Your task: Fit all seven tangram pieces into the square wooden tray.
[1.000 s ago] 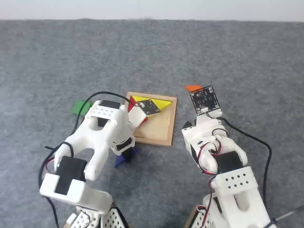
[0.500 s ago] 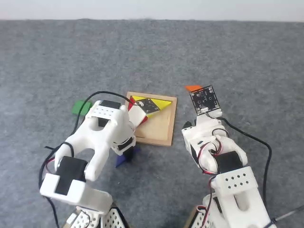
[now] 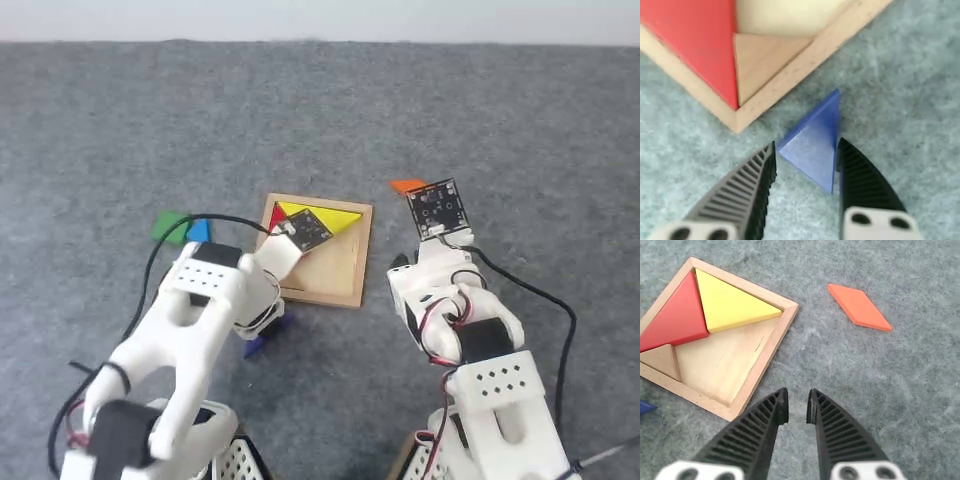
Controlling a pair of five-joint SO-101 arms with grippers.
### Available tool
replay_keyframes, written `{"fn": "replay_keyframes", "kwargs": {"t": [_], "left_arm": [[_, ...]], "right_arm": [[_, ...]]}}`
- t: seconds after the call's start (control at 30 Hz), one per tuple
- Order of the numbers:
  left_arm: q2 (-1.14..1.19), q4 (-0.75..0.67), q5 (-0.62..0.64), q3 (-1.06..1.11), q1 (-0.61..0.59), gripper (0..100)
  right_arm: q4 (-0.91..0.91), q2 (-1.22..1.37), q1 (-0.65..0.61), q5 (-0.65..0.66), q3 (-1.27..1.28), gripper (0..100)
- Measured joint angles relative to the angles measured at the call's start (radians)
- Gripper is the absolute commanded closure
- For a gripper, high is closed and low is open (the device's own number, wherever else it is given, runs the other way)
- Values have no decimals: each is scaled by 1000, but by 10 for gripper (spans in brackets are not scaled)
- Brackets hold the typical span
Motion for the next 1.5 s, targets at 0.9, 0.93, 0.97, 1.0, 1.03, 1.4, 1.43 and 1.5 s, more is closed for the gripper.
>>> {"fn": "replay_keyframes", "kwargs": {"t": [0.9, 0.93, 0.97, 1.0, 1.03, 1.4, 1.43, 1.5], "left_arm": [[252, 17, -11, -84, 6, 761], [262, 26, -11, -95, 6, 761], [267, 31, -11, -101, 6, 765], [272, 32, -11, -106, 6, 777], [273, 32, -11, -107, 6, 793], [273, 34, -12, -112, 37, 797], [273, 34, -12, -112, 41, 810], [273, 34, -12, -112, 41, 841]], "right_arm": [[0, 0, 6, 0, 0, 913], [0, 0, 6, 0, 0, 913], [0, 0, 6, 0, 0, 913], [0, 0, 6, 0, 0, 913], [0, 0, 6, 0, 0, 913], [0, 0, 6, 0, 0, 913], [0, 0, 6, 0, 0, 913], [0, 0, 6, 0, 0, 913]]}}
